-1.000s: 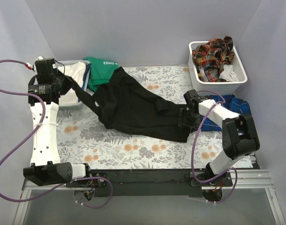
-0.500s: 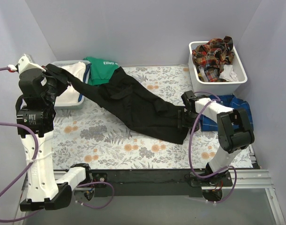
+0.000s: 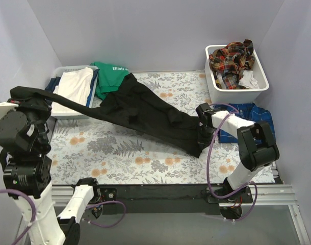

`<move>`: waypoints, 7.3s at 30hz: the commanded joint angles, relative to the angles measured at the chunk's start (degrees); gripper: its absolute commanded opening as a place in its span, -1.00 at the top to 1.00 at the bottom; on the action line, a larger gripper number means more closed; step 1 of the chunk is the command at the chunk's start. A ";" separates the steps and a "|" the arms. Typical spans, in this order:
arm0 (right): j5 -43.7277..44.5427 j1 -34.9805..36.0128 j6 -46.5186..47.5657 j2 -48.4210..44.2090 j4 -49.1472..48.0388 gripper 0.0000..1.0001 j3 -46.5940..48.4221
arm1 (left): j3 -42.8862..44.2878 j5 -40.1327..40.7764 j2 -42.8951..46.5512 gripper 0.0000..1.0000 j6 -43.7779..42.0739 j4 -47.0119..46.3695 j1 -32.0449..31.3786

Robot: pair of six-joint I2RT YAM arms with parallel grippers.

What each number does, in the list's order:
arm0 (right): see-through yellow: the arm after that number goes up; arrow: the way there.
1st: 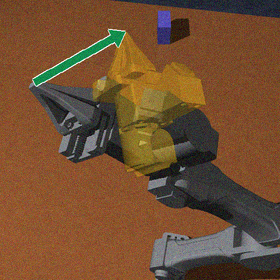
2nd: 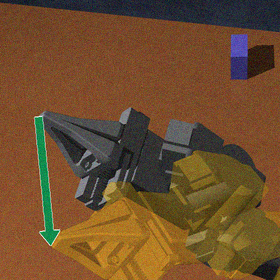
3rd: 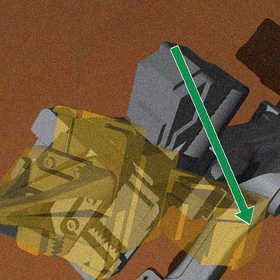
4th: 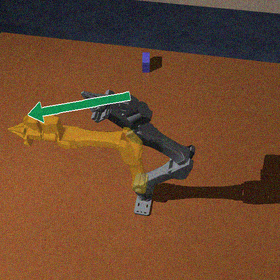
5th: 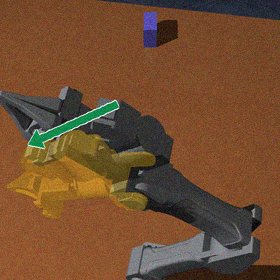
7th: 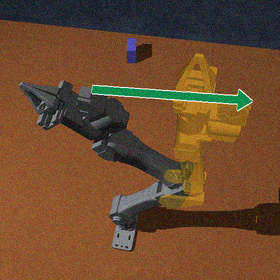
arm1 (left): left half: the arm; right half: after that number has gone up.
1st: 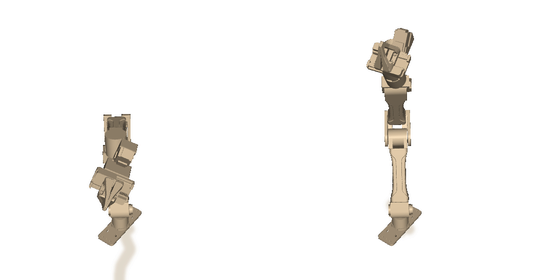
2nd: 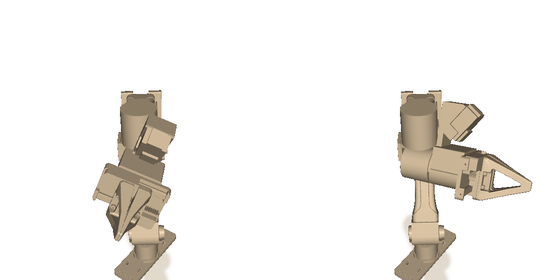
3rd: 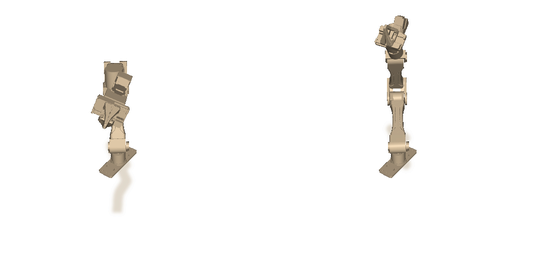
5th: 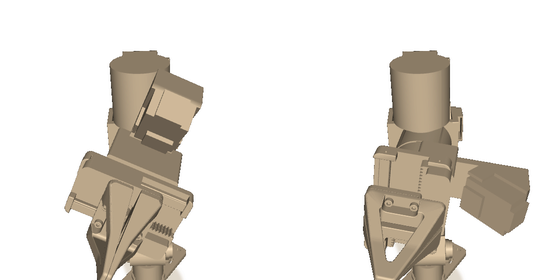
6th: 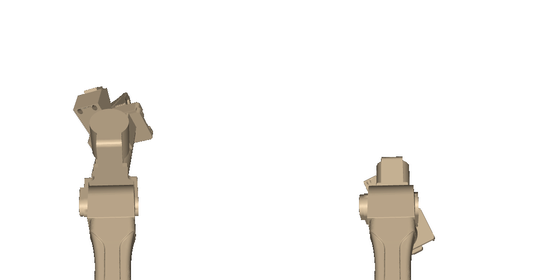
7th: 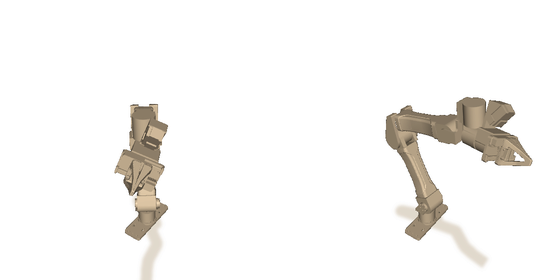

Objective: Fold and stack the long sleeve shirts
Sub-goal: Flatten the shirt out

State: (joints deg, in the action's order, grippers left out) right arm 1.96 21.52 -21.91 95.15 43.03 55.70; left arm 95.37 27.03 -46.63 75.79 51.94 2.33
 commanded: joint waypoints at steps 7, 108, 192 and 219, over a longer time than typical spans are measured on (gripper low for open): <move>-5.20 0.46 0.55 -10.07 11.02 0.97 3.53 | 7.10 9.88 2.16 0.94 -3.28 -1.05 -0.04; 8.59 0.63 12.95 23.76 -4.35 0.97 48.89 | -30.89 -46.89 -32.87 -0.15 -16.73 -22.85 -7.42; -0.64 -7.90 9.52 25.01 -9.80 -0.22 64.38 | 9.47 -34.92 -71.76 -0.32 -14.88 -15.90 -0.04; 6.57 3.88 5.30 3.02 -4.97 -0.09 11.71 | -16.80 -40.12 -54.97 -0.43 -13.91 -17.40 -13.23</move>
State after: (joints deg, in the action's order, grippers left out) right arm 5.08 25.63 -15.16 98.19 41.80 66.43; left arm 78.54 -12.56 -104.38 61.73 35.77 -11.44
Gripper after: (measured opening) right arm 0.545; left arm 0.718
